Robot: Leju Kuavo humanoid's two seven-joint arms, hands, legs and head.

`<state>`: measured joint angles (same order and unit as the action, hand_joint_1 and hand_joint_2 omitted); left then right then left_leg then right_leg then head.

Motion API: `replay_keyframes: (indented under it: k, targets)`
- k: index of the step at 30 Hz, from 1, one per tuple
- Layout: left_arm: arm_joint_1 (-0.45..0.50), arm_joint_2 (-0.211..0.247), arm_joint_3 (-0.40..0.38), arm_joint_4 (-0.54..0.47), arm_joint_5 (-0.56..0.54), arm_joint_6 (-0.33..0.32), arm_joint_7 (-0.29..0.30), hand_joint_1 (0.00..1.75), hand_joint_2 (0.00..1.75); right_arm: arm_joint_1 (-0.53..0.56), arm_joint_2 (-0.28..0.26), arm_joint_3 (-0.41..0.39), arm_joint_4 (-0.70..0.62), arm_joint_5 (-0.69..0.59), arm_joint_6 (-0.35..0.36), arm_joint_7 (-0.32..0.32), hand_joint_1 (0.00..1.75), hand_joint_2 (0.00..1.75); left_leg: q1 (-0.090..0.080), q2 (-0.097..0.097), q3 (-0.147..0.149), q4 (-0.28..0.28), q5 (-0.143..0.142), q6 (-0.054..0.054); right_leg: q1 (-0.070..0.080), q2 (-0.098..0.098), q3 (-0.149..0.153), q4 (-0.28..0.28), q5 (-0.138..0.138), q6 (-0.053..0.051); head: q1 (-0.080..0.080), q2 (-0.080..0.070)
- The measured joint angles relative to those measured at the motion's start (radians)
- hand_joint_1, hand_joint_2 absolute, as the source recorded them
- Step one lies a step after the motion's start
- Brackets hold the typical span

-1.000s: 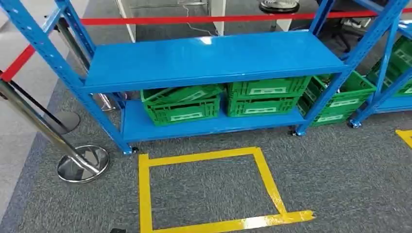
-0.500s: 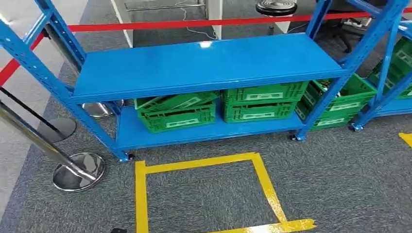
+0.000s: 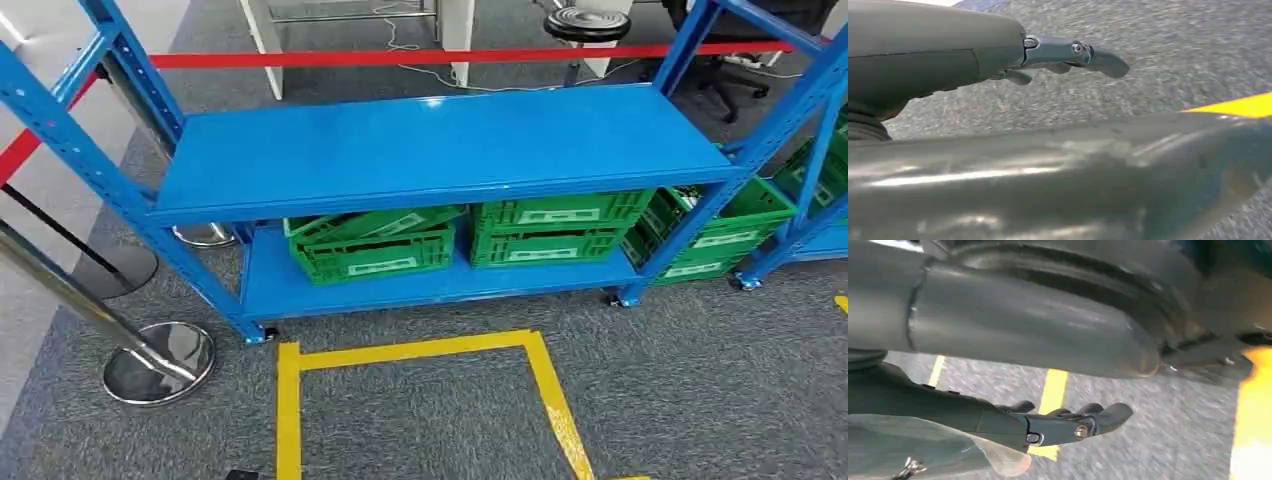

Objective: Take the parts from the cabinet and place them on the table.

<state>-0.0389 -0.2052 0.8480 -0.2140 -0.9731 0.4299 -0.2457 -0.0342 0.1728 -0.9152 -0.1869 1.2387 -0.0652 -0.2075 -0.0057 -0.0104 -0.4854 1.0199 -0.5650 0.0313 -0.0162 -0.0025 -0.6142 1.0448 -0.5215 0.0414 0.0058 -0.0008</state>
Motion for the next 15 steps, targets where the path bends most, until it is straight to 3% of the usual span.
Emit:
replay_keyframes:
  k: [1,4,5,6,8,9,10,11,13,14,15]
  targets:
    - [-0.001,0.000,0.000,0.000,0.000,0.000,0.000,0.00,0.00,0.001,0.000,0.000,0.000,0.000,-0.001,0.000,0.00,0.00,0.000,0.001,0.000,-0.003,-0.004,-0.005,0.000,0.002,0.006,0.004,0.028,-0.013,-0.005,0.000]
    - [0.000,0.001,0.000,0.000,0.000,0.000,0.000,0.00,0.00,0.006,0.000,-0.001,0.000,0.000,-0.001,0.002,0.00,0.00,0.000,0.002,0.005,0.025,-0.004,-0.015,-0.006,0.001,0.030,-0.007,0.017,-0.030,-0.007,0.000]
    - [-0.001,0.000,0.000,0.000,0.000,0.000,0.000,0.00,0.00,0.005,0.000,-0.001,0.000,0.000,-0.001,0.001,0.00,0.00,0.000,0.004,-0.015,0.070,-0.008,-0.021,-0.006,0.000,0.042,-0.012,0.013,-0.036,-0.013,0.000]
    - [-0.002,0.000,0.000,0.000,0.000,0.000,0.000,0.00,0.00,0.002,0.000,-0.001,0.000,0.000,-0.001,0.000,0.00,0.00,0.003,0.004,-0.052,0.136,-0.029,-0.028,-0.006,0.000,0.051,-0.016,0.008,-0.040,-0.013,0.000]
    - [-0.002,0.000,0.000,0.000,0.000,0.000,0.000,0.00,0.00,0.000,0.000,-0.001,0.000,0.000,-0.001,0.000,0.00,0.00,0.005,0.004,-0.140,0.276,-0.102,-0.035,-0.005,0.000,0.066,-0.017,-0.007,-0.044,-0.014,0.000]
    - [0.000,0.000,0.000,0.000,0.000,0.000,0.000,0.00,0.00,0.002,0.000,-0.002,0.000,0.000,-0.001,0.000,0.00,0.00,0.006,0.004,-0.169,0.309,-0.111,-0.037,-0.004,0.001,0.076,-0.017,-0.015,-0.045,-0.013,0.000]
    - [0.002,0.000,0.000,0.000,0.000,0.000,0.000,0.00,0.00,0.003,0.000,-0.002,0.000,0.000,-0.001,0.000,0.00,0.00,0.006,0.004,-0.177,0.297,-0.087,-0.035,-0.003,0.002,0.087,-0.017,-0.022,-0.045,-0.014,0.000]
    - [0.004,0.000,0.000,0.000,0.000,0.000,0.000,0.00,0.00,0.003,0.000,-0.002,0.000,0.000,-0.001,0.000,0.00,0.00,0.006,0.004,-0.169,0.251,-0.041,-0.032,-0.002,0.004,0.098,-0.017,-0.030,-0.043,-0.013,0.000]
    - [0.004,0.000,0.000,0.000,0.000,0.000,0.000,0.00,0.00,0.003,0.000,-0.002,0.000,0.000,-0.001,0.000,0.00,0.00,0.004,0.004,-0.122,0.088,0.084,-0.016,0.001,0.003,0.122,-0.018,-0.046,-0.040,-0.013,0.000]
    - [0.004,0.001,0.001,0.000,0.000,0.000,0.000,0.00,0.00,0.003,0.000,-0.002,0.000,0.000,-0.001,0.000,0.00,0.00,-0.001,0.006,-0.108,0.061,0.086,-0.008,-0.001,0.003,0.125,-0.021,-0.053,-0.038,-0.010,0.000]
    - [0.004,0.002,0.002,0.000,0.000,-0.001,0.000,0.00,0.00,0.002,0.000,-0.002,0.000,0.000,0.000,0.000,0.00,0.00,-0.011,0.008,-0.117,0.066,0.033,-0.003,0.001,0.003,0.132,-0.023,-0.059,-0.029,-0.009,0.000]
